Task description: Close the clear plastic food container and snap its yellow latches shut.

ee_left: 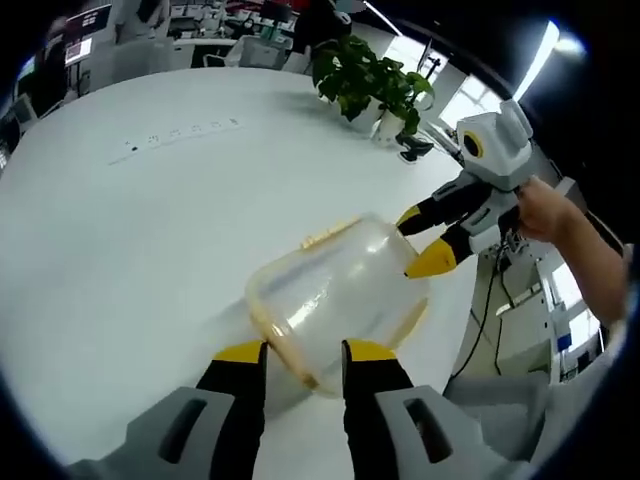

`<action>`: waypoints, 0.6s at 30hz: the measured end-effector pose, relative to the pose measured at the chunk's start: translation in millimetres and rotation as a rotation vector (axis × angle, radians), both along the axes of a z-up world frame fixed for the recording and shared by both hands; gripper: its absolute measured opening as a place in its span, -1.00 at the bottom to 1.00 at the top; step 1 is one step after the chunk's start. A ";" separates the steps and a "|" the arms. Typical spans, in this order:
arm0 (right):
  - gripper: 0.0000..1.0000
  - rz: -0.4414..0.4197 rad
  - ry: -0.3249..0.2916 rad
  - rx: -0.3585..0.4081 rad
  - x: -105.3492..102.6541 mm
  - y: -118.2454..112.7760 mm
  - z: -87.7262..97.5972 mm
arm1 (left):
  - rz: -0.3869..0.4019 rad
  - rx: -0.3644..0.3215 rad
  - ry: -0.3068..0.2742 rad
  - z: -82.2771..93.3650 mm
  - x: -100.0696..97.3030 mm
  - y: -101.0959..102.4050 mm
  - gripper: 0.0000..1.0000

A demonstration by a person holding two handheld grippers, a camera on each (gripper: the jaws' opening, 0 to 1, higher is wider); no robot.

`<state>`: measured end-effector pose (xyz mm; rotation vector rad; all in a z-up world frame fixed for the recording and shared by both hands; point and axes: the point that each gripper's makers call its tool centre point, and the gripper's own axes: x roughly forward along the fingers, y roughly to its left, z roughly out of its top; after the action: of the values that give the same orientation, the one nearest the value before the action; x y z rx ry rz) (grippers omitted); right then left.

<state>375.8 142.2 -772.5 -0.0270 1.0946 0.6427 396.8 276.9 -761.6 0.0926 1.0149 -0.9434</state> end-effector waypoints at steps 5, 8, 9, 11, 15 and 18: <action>-0.22 0.078 -0.026 -0.050 -0.8 0.1 4.1 | -0.055 0.014 -0.025 -1.4 0.2 0.2 -0.38; -0.22 0.105 -0.038 -0.068 0.7 0.5 8.3 | -0.090 0.027 -0.038 -0.2 -0.3 0.3 -0.38; -0.22 0.117 -0.035 -0.073 0.0 0.6 8.9 | -0.099 0.030 -0.046 1.1 -1.2 0.2 -0.38; -0.22 0.145 -0.048 -0.094 0.5 -0.4 10.8 | -0.148 0.068 -0.088 1.7 -1.4 2.6 -0.40; -0.23 0.193 -0.062 -0.109 1.3 -0.1 13.4 | -0.184 0.084 -0.111 4.8 -3.1 2.9 -0.40; -0.23 0.211 -0.067 -0.113 1.9 1.0 15.7 | -0.236 0.097 -0.140 6.5 -2.4 2.9 -0.39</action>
<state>377.7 143.2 -756.8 -0.2624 1.0706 0.7624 394.4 279.9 -755.1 0.3614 0.9327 -1.0855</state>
